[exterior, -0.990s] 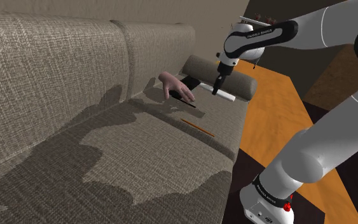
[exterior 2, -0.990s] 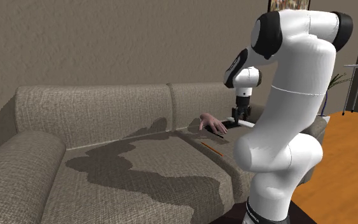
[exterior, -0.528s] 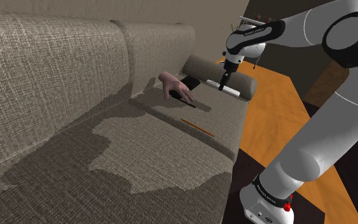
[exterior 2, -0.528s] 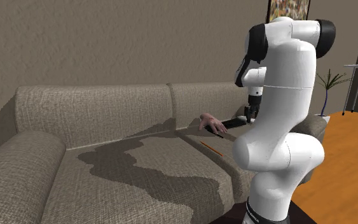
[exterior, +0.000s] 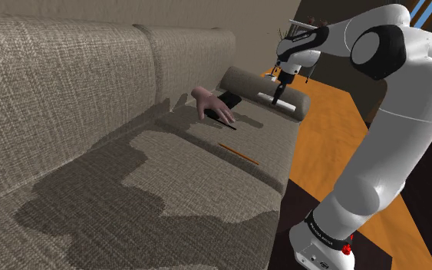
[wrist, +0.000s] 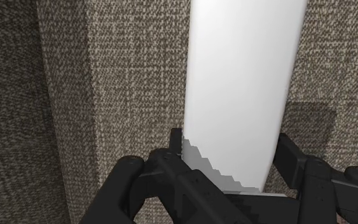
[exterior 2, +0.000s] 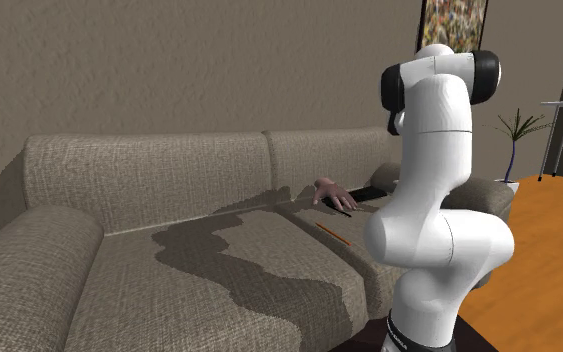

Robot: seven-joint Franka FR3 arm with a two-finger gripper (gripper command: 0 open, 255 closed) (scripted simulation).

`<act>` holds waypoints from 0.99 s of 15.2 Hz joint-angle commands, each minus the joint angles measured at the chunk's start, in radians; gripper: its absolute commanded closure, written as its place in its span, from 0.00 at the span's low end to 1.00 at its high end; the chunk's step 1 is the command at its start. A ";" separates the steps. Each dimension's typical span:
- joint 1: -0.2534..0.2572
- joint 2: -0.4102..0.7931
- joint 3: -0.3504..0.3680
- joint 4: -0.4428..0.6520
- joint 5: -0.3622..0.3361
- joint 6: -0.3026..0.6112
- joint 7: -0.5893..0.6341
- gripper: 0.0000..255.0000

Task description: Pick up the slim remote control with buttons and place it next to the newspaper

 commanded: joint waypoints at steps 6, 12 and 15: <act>-0.026 0.064 0.001 0.000 0.036 0.056 -0.043 1.00; -0.031 0.097 0.008 -0.040 0.056 0.125 -0.056 1.00; -0.034 0.116 0.013 -0.057 0.068 0.159 -0.064 1.00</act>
